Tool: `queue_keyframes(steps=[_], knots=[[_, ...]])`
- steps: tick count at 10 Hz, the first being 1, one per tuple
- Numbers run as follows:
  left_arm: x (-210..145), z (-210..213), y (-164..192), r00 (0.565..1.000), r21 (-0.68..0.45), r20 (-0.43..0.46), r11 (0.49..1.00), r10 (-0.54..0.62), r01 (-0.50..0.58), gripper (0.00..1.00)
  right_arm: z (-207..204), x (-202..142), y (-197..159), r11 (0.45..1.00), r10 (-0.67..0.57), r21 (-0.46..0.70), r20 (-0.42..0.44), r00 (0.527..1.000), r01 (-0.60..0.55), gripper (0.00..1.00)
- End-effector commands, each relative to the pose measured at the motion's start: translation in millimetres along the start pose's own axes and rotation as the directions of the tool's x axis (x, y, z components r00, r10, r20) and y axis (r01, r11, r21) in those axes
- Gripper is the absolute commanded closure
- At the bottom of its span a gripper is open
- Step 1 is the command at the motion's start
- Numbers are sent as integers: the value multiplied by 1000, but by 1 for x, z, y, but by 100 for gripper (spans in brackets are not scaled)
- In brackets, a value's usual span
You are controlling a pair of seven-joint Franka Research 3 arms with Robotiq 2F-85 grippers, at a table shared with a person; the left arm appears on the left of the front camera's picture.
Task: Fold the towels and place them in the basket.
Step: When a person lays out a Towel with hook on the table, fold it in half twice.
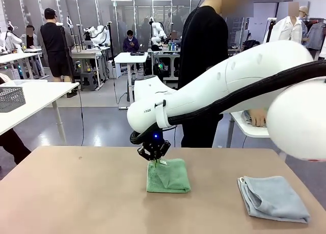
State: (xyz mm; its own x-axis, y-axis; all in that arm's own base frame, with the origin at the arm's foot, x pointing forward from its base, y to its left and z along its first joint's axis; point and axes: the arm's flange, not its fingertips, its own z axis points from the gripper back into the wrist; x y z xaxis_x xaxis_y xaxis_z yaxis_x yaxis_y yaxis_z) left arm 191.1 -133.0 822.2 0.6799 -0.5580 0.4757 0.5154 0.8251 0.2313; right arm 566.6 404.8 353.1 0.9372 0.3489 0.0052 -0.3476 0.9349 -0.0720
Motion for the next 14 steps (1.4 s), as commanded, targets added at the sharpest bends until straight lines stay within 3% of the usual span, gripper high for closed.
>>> queue_keyframes(steps=[1,2,3,4,5,6,7,9,10,14], knots=[[1,3,0,1000,5,0,1000,-3,3,0,-4,8,1,999,-45,7,-26,999,45,62],[1,3,0,1000,5,0,1000,-3,3,0,-4,7,2,999,-45,14,-23,999,45,62],[1,3,0,1000,5,0,1000,-3,3,0,-4,7,2,999,-44,23,-18,999,45,28],[1,3,0,1000,5,0,1000,-3,3,0,-4,6,3,999,-41,20,-13,999,41,50],[1,3,0,1000,5,0,1000,-3,3,0,-3,5,4,999,-41,23,-8,999,41,0],[1,3,0,1000,5,0,1000,-3,3,0,-3,4,2,998,-48,34,-2,999,48,16],[1,3,0,1000,5,0,1000,-3,3,0,-4,4,0,998,-53,42,4,999,53,0],[1,3,0,1000,5,0,1000,-3,3,0,-5,6,-10,995,-66,81,12,998,65,0],[1,3,0,1000,5,0,1000,-3,3,0,-5,7,1,999,-26,36,-6,1000,27,0],[1,3,0,1000,5,0,1000,-3,3,0,-5,7,1,999,-26,36,-6,1000,27,0]])
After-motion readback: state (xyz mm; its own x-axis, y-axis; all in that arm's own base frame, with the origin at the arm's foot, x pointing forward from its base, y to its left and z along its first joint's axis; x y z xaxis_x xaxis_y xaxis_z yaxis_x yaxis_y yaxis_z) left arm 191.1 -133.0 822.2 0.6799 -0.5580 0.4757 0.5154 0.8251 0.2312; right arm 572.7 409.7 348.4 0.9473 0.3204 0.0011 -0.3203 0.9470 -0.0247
